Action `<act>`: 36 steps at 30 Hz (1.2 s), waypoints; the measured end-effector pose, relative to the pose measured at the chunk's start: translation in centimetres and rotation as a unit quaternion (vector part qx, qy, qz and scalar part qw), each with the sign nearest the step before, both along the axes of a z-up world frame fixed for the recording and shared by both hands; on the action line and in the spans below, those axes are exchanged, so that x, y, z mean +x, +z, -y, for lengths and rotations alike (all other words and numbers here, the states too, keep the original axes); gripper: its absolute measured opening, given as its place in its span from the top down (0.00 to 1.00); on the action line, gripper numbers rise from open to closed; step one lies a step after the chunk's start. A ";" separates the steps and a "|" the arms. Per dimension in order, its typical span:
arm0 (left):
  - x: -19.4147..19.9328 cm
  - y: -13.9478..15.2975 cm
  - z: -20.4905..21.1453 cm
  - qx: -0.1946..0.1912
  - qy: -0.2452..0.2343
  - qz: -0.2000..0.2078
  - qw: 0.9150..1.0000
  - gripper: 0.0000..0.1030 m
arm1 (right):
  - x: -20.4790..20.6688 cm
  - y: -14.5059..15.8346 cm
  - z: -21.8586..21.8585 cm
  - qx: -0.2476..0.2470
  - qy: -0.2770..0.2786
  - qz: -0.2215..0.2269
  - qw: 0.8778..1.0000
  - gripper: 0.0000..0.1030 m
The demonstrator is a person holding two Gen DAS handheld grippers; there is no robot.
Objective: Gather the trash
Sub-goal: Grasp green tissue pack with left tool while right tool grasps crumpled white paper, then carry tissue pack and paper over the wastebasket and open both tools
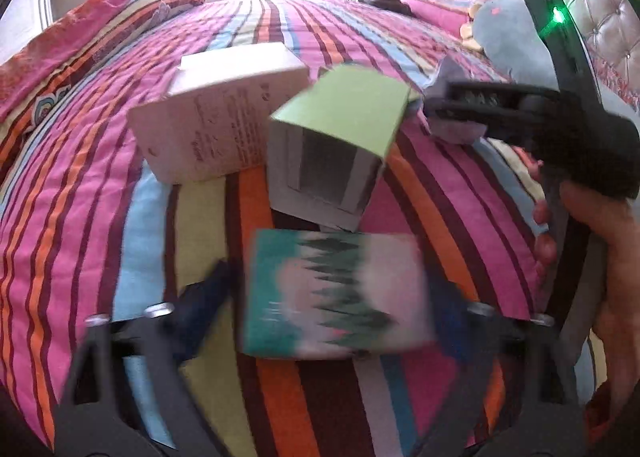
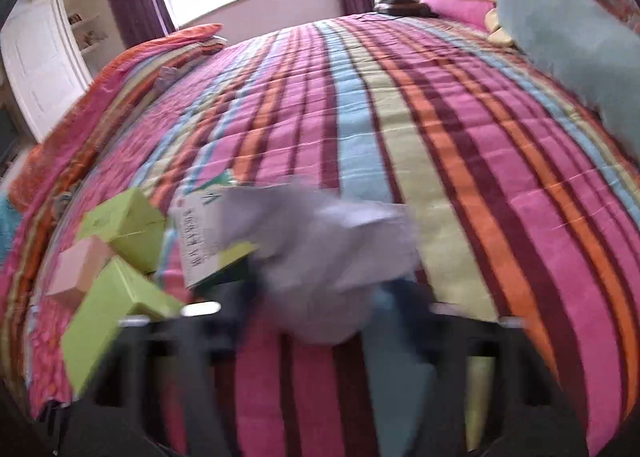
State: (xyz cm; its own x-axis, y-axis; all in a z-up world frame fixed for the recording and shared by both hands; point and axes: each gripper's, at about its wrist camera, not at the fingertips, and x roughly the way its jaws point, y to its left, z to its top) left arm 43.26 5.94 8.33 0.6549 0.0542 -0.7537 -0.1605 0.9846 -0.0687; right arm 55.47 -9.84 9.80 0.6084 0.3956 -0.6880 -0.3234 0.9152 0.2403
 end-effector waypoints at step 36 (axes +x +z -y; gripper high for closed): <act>-45.2 -10.8 5.6 -0.035 -0.104 -0.073 0.991 0.33 | -50.2 -9.5 11.2 0.027 0.145 -0.078 0.986 0.54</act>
State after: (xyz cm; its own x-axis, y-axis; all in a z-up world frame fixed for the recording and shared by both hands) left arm -1.94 0.35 -2.52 0.5300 -0.1266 -0.8385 0.0331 0.9911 -0.1287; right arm 5.24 -21.04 0.29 0.3521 0.5757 -0.7379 -0.5246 0.7744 0.3538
